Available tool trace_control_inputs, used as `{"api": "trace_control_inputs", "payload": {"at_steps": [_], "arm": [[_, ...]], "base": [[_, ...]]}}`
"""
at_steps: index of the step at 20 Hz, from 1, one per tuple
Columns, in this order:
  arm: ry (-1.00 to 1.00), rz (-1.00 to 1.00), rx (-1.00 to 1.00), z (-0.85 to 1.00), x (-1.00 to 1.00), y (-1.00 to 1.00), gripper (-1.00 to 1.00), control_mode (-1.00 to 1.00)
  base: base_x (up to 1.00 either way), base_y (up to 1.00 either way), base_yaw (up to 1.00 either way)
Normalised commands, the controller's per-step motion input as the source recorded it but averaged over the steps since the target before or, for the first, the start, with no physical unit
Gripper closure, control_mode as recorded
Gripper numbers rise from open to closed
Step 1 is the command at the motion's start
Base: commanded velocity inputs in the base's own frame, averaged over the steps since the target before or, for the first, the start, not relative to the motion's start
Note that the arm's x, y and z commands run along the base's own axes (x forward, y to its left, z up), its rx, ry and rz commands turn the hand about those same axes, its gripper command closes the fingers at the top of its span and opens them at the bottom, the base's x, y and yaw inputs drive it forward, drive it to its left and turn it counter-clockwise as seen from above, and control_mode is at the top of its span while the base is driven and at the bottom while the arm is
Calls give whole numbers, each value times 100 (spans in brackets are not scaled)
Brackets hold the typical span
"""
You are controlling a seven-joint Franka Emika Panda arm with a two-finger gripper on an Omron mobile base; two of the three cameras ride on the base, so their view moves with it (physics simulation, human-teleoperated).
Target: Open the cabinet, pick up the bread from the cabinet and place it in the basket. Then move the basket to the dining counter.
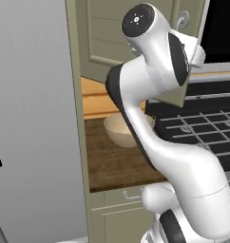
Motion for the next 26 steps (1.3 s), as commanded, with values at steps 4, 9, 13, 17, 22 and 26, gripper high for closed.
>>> {"api": "trace_control_inputs", "payload": {"at_steps": [4, 9, 13, 17, 22, 26], "arm": [[0, 0, 0, 0, -17, 18, -100, -100], [-5, 6, 6, 0, -83, -11, -100, -100], [-11, 26, 41, 0, -95, -74, -100, -100], [-5, 37, 73, -3, -57, -89, -100, -100], [0, 29, 76, 0, 24, -76, -100, -100], [0, 9, 47, -8, 89, -22, -100, -100]], "base": [[0, 0, 0], [0, 0, 0], [0, 0, 0], [0, 0, 0], [0, 0, 0], [0, 0, 0]]}}
